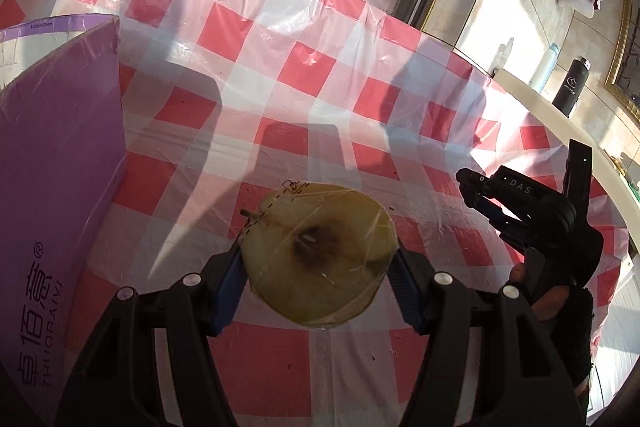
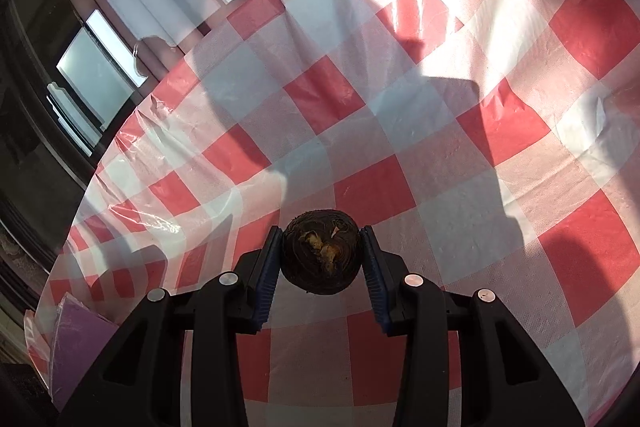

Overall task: Organize fruits
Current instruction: 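Carry the pear and dark fruit into the white box and open both grippers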

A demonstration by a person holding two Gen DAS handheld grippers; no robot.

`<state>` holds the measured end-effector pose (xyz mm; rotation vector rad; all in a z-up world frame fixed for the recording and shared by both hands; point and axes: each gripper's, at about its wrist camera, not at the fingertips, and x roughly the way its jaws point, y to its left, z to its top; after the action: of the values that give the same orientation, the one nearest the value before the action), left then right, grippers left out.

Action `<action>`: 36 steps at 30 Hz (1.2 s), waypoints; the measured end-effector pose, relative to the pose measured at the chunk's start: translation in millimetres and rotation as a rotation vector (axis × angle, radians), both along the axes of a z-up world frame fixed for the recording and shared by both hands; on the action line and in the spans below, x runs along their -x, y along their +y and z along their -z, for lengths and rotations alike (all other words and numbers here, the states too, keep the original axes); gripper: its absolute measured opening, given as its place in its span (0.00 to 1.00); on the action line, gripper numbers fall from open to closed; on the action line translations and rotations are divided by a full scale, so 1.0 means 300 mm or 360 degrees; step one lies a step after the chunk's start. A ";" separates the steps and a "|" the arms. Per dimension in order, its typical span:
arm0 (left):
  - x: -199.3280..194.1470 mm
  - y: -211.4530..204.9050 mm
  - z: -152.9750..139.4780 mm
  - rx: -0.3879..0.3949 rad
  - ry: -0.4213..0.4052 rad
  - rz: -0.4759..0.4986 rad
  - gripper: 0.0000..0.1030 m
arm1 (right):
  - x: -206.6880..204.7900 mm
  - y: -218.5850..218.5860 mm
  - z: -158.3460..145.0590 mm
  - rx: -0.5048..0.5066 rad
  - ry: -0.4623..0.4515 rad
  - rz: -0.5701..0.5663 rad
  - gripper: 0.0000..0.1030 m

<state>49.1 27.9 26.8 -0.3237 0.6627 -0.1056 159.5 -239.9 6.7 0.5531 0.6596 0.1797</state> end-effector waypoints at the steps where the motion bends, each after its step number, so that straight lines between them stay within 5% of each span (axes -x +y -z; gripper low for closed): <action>1: 0.001 0.007 0.000 0.0011 -0.0005 -0.0010 0.62 | -0.001 0.000 0.000 0.0003 0.0007 0.0004 0.38; 11: -0.023 0.036 0.012 0.0137 0.0012 0.0036 0.62 | 0.014 -0.004 -0.007 0.0027 0.0025 0.0065 0.38; 16: -0.001 0.050 0.005 0.0176 0.0017 0.0054 0.62 | 0.201 0.028 0.000 -0.0090 0.0089 0.0138 0.38; 25: 0.277 0.002 -0.003 -0.0020 0.0050 0.0107 0.62 | 0.628 0.144 -0.021 0.0032 0.0024 0.0050 0.38; 36: 0.480 -0.052 -0.058 -0.0182 -0.0009 0.0229 0.62 | 0.774 0.182 -0.069 0.0122 -0.0011 0.0010 0.38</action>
<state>-94.7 12.4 44.3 -0.1651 0.6833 -0.2053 -72.7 -185.2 27.4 0.4809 0.6555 0.1499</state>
